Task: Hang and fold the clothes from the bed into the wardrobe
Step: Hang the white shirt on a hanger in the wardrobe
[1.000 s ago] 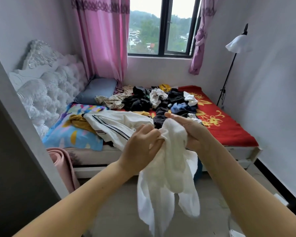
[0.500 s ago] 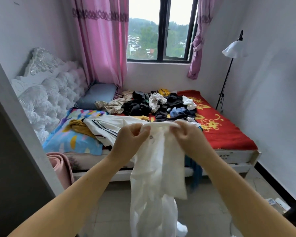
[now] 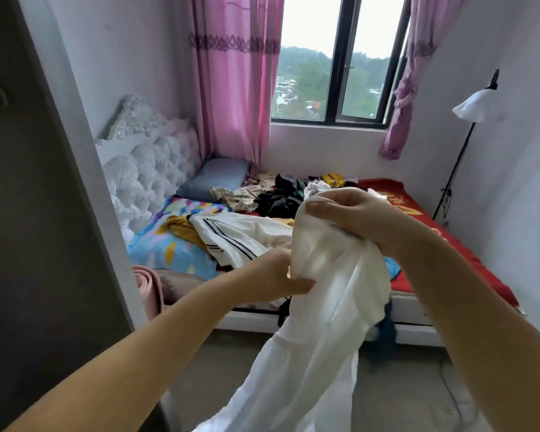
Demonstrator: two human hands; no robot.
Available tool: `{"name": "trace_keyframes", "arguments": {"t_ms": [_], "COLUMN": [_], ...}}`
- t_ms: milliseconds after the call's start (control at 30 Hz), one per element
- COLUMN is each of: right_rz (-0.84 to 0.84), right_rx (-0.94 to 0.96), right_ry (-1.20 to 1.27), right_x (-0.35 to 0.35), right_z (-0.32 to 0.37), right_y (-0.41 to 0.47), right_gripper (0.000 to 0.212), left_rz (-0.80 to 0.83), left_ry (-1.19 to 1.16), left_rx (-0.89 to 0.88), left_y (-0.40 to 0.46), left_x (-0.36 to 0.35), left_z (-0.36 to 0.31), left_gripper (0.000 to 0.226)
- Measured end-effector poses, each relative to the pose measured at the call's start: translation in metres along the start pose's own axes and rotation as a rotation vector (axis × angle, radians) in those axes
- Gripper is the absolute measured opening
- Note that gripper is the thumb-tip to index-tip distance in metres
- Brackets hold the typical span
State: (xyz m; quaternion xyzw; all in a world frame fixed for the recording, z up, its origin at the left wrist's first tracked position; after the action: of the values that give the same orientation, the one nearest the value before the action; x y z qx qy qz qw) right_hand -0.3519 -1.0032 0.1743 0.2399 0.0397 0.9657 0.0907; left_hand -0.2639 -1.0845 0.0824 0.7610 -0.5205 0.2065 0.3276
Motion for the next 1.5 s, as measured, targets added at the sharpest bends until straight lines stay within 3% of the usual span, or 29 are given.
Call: {"name": "trace_keyframes", "arguments": {"t_ms": [133, 267, 400, 467, 567, 633, 767, 867, 1000, 1133, 1233, 1400, 1500], "right_rz": [-0.004, -0.17, -0.199, -0.095, 0.055, 0.11, 0.066, 0.015, 0.014, 0.101, 0.176, 0.171, 0.286], "right_rx": [0.0, -0.037, 0.027, 0.098, 0.194, 0.248, 0.288, 0.269, 0.188, 0.155, 0.188, 0.298, 0.43], "right_ry": [-0.081, -0.272, -0.209, -0.211, -0.247, -0.21, -0.124, -0.135, -0.179, -0.279, -0.333, -0.322, -0.494], "right_x": [0.015, 0.038, 0.027, 0.0, -0.047, -0.069, -0.085, -0.091, -0.109, -0.154, -0.199, -0.255, -0.291], "right_z": [0.005, -0.011, -0.011, 0.0, 0.029, 0.051, 0.081, 0.083, 0.079, 0.078, 0.086, 0.126, 0.152], "right_y": [0.002, 0.011, 0.028, 0.04, 0.059, 0.072, 0.098, 0.12, 0.155, 0.185, 0.206, 0.238, 0.246], "right_gripper": [0.018, 0.022, 0.023, 0.03, 0.032, 0.037, 0.042, 0.038, 0.028, 0.04, 0.053, 0.038, 0.039], "left_rz": [-0.146, -0.383, -0.515, -0.449, -0.192, -0.196, -0.43, -0.535, -0.683, -0.84, -0.885, -0.87, -1.022], "left_ry": [-0.088, -0.073, -0.191, -0.211, -0.091, 0.07, 0.104, 0.053, -0.014, -0.101, 0.121, 0.537, 0.549], "left_rx": [0.178, 0.187, 0.219, 0.259, 0.453, 0.531, 0.43, 0.319, 0.295, 0.363, 0.427, 0.548, 0.578], "left_y": [-0.015, -0.045, -0.078, -0.088, -0.096, -0.101, -0.114, -0.14, -0.19, -0.245, -0.287, -0.347, -0.38], "left_x": [0.009, 0.045, 0.07, 0.066, 0.031, 0.018, 0.046, 0.089, 0.151, 0.212, 0.259, 0.311, 0.335], "left_z": [0.027, 0.04, 0.044, 0.042, 0.055, 0.067, 0.068, 0.066, 0.084, 0.101, 0.109, 0.111, 0.106], "left_gripper": [0.015, 0.036, 0.038, 0.02, 0.058, 0.065, 0.049, 0.016, 0.02, 0.049, 0.034, 0.015, 0.03]}}
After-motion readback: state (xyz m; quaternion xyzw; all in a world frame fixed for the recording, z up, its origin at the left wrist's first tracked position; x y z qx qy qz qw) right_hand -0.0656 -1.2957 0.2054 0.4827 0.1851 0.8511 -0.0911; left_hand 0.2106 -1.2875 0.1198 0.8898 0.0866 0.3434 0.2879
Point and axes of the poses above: each hand's wrist, its own y-axis towards the middle knuckle, its own x-axis out of the back of the hand, z = x × y, the point moved 5 cm from there along y, towards the middle knuckle, and after that the axes turned 4 degrees about -y, right-handed, at the moved point
